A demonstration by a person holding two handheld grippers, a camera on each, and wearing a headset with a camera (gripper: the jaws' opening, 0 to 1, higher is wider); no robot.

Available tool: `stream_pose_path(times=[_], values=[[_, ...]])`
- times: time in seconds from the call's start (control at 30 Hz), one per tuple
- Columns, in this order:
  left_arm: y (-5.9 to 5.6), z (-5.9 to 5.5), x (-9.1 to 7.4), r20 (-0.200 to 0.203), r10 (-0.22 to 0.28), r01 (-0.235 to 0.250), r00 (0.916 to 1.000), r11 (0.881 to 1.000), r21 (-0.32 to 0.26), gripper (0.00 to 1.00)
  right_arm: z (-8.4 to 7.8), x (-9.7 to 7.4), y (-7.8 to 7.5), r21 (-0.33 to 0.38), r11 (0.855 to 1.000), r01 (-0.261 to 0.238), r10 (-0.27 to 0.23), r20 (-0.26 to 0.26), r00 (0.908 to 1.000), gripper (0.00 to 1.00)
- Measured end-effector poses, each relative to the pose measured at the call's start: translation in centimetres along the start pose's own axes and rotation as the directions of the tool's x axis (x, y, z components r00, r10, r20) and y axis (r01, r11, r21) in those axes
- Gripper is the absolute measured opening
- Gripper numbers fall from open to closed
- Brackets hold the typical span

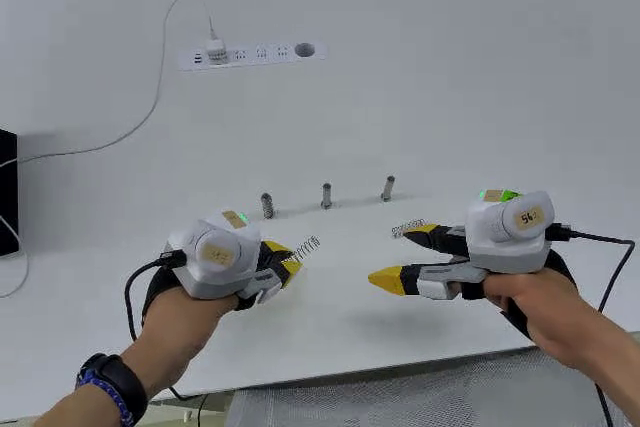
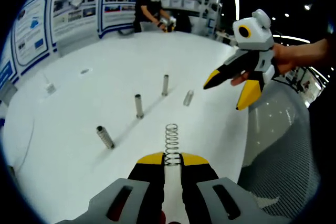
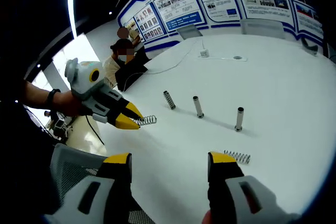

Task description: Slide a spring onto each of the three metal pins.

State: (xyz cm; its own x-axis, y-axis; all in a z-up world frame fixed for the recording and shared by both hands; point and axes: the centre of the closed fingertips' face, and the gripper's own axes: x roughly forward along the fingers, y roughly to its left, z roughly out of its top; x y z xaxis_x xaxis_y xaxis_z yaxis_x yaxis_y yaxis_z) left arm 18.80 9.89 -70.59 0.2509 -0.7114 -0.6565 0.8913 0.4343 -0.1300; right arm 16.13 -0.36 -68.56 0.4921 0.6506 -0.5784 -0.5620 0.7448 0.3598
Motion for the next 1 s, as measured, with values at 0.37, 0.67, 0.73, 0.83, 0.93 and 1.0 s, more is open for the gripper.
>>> stream_pose_path(times=[0.37, 0.67, 0.73, 0.83, 0.93, 1.0], values=[[-0.3, 0.0, -1.1, 0.007, -0.002, 0.002, 1.0000, 1.000, 0.010, 0.10, 1.0, 1.5, 1.3, -0.009, 0.999, -0.049, 0.049, -0.008, 0.9988, 0.56], [-1.1, 0.2, -1.6, 0.018, -0.012, 0.012, 0.9998, 1.000, 0.017, 0.10, 1.7, 2.3, 2.3, -0.010, 0.996, -0.090, 0.090, -0.009, 0.9959, 0.52], [-1.3, 0.2, -1.6, 0.020, -0.016, 0.016, 0.9997, 1.000, 0.019, 0.10, 1.9, 2.4, 2.5, -0.010, 0.995, -0.097, 0.097, -0.007, 0.9953, 0.50], [-1.5, 0.4, -1.7, 0.025, -0.022, 0.021, 0.9995, 0.999, 0.025, 0.10, 2.1, 2.6, 2.8, -0.006, 0.994, -0.110, 0.110, -0.007, 0.9939, 0.46], [-2.0, 0.6, -1.7, 0.027, -0.031, 0.030, 0.9991, 0.999, 0.038, 0.10, 2.3, 2.8, 3.1, 0.005, 0.992, -0.125, 0.125, -0.001, 0.9922, 0.43], [-2.2, 0.8, -1.6, 0.029, -0.038, 0.037, 0.9988, 0.998, 0.043, 0.10, 2.3, 3.0, 3.3, 0.011, 0.991, -0.137, 0.137, 0.000, 0.9906, 0.42]])
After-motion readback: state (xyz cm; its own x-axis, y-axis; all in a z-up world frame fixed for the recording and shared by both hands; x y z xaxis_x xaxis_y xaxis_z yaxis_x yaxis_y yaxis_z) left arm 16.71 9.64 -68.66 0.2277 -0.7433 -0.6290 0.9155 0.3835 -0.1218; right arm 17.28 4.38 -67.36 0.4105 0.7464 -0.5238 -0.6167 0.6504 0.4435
